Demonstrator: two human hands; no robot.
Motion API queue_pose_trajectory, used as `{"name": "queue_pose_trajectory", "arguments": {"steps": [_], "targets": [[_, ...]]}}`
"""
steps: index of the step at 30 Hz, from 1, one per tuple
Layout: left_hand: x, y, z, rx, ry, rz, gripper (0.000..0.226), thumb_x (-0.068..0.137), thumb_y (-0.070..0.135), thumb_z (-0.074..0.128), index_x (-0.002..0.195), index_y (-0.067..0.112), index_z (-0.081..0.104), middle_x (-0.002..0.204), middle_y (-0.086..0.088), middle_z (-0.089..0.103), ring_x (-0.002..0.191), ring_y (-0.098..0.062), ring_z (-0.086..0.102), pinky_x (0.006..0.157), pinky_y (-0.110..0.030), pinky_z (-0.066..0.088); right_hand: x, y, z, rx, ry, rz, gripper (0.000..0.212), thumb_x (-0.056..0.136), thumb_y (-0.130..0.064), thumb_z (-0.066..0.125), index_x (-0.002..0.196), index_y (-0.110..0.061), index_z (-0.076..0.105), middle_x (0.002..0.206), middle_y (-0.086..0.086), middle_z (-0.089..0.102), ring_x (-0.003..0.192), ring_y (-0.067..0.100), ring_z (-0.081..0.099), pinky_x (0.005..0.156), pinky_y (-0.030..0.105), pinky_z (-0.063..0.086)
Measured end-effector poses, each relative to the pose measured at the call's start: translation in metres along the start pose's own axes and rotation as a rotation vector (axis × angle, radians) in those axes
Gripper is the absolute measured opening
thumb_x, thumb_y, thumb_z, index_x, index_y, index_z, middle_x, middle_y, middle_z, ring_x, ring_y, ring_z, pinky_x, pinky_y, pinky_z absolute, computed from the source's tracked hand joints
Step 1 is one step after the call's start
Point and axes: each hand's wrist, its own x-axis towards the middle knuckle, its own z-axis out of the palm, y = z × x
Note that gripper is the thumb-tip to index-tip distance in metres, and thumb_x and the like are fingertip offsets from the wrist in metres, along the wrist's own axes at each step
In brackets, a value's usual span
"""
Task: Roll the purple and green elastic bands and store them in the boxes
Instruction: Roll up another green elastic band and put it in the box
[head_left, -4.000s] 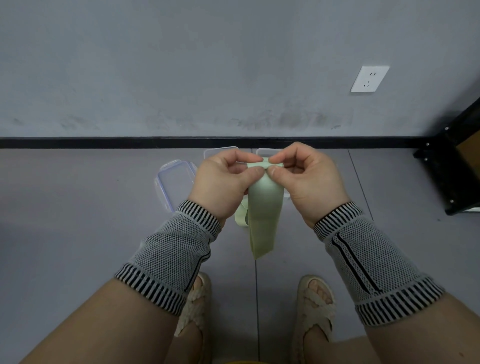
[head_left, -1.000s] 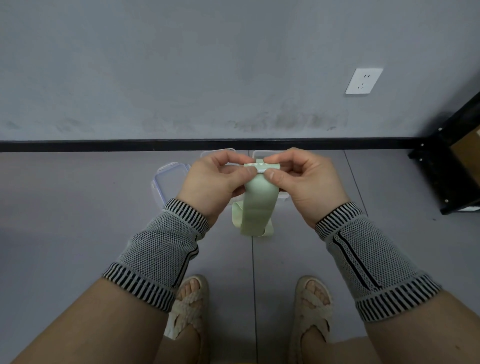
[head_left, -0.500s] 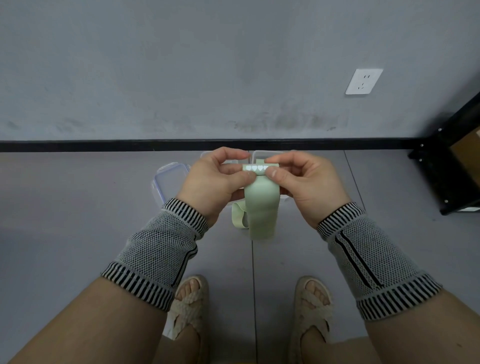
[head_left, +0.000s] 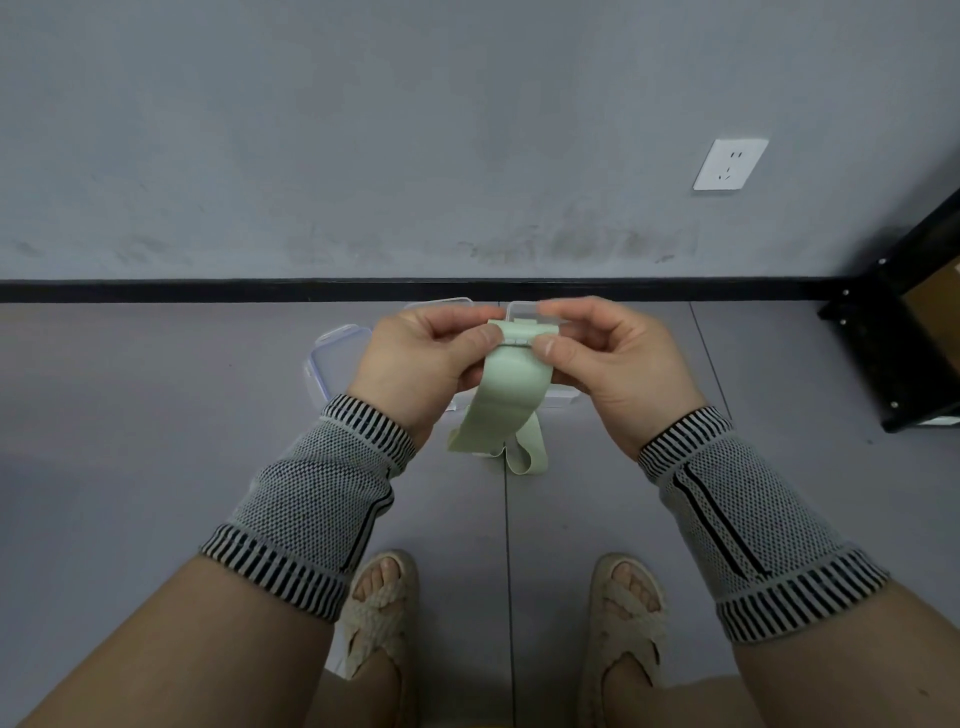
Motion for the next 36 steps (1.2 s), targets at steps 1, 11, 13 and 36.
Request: {"name": "queue_pose_trajectory", "arguments": {"steps": [1, 11, 13, 36], "targets": [[0.0004, -0.0004, -0.0003, 0.004, 0.004, 0.005, 0.020, 0.086, -0.001, 0.060, 0.080, 0.015, 0.070, 0.067, 0.001, 0.071, 0.062, -0.009, 0.063, 0.065, -0.022, 0.055, 0.0001, 0.0002, -0.0003, 0.005, -0.002, 0.015, 0.020, 0.083, -0.004, 0.067, 0.093, -0.021, 0.068, 0.087, 0.013, 0.070, 0.080, 0.023, 0.069, 0.074, 0.034, 0.057], [0.0023, -0.0044, -0.0007, 0.122, 0.016, -0.032, 0.014, 0.085, 0.012, 0.065, 0.097, 0.018, 0.069, 0.080, -0.002, 0.069, 0.071, -0.011, 0.065, 0.060, -0.019, 0.050, -0.0011, -0.0032, -0.0005, -0.020, 0.043, -0.029, 0.018, 0.082, 0.002, 0.066, 0.085, -0.016, 0.068, 0.083, 0.014, 0.069, 0.073, 0.019, 0.068, 0.065, 0.026, 0.055], [0.0014, -0.0045, 0.0000, 0.180, 0.020, -0.015, 0.011, 0.086, 0.014, 0.065, 0.090, 0.023, 0.070, 0.080, -0.002, 0.070, 0.072, -0.011, 0.064, 0.056, -0.016, 0.047, -0.0010, -0.0030, -0.0008, -0.037, 0.051, -0.044, 0.019, 0.081, 0.003, 0.067, 0.086, -0.016, 0.068, 0.086, 0.017, 0.069, 0.076, 0.022, 0.068, 0.068, 0.028, 0.057], [0.0019, -0.0041, 0.0029, 0.102, 0.047, 0.046, 0.021, 0.083, -0.003, 0.063, 0.086, 0.017, 0.067, 0.073, 0.002, 0.069, 0.064, -0.009, 0.058, 0.059, -0.018, 0.048, 0.0021, 0.0017, -0.0017, -0.046, 0.061, 0.021, 0.014, 0.082, -0.006, 0.069, 0.086, -0.018, 0.069, 0.078, 0.004, 0.068, 0.067, 0.009, 0.062, 0.063, 0.021, 0.051]]}}
